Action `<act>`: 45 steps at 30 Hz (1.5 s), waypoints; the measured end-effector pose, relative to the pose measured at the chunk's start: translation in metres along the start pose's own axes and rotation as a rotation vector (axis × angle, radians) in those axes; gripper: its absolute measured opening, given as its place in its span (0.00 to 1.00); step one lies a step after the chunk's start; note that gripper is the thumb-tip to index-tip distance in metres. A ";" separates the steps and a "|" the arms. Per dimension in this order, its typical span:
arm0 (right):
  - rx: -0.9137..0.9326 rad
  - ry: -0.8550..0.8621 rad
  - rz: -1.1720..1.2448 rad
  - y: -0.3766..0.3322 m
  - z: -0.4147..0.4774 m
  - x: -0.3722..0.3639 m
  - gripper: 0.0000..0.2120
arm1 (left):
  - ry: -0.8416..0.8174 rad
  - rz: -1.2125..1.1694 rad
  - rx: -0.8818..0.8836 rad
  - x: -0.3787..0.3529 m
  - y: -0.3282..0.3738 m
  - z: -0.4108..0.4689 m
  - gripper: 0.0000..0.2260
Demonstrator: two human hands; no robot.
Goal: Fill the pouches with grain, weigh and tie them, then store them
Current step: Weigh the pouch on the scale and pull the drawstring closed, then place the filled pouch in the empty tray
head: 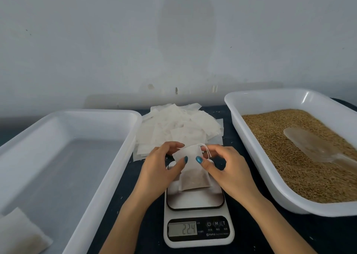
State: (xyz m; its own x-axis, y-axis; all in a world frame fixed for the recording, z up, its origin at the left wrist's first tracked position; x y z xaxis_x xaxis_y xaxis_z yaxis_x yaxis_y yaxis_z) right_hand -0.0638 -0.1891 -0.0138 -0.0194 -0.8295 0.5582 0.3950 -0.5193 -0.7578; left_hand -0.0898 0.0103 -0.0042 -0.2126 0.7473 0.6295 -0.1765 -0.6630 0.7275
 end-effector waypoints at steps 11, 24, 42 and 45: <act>0.128 0.063 0.241 -0.028 -0.002 0.002 0.10 | 0.097 0.065 -0.044 0.014 0.042 -0.015 0.12; 0.308 -0.341 0.443 -0.182 0.023 -0.083 0.03 | 0.472 0.290 0.191 0.194 0.054 -0.110 0.10; 0.338 -0.873 -0.218 -0.216 -0.013 -0.206 0.09 | 0.038 0.972 0.639 0.214 -0.055 -0.150 0.04; 0.359 -0.992 -0.280 -0.218 -0.015 -0.204 0.10 | -0.017 0.924 0.638 0.220 -0.065 -0.143 0.03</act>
State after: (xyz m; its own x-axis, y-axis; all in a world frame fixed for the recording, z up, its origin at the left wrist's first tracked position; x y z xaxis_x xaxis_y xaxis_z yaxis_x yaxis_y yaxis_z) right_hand -0.1592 0.0904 0.0321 0.5354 -0.0721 0.8415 0.7400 -0.4403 -0.5085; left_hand -0.2625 0.2115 0.0484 0.0074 -0.0164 0.9998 0.5676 -0.8231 -0.0177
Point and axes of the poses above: each hand's wrist, its own z-axis towards the middle knuckle, its own x-axis out of the back of the hand, y = z × x, the point moved 1 cm from there along z, towards the middle knuckle, and after that the axes turned 1 degree about z, right-handed, at the moved point
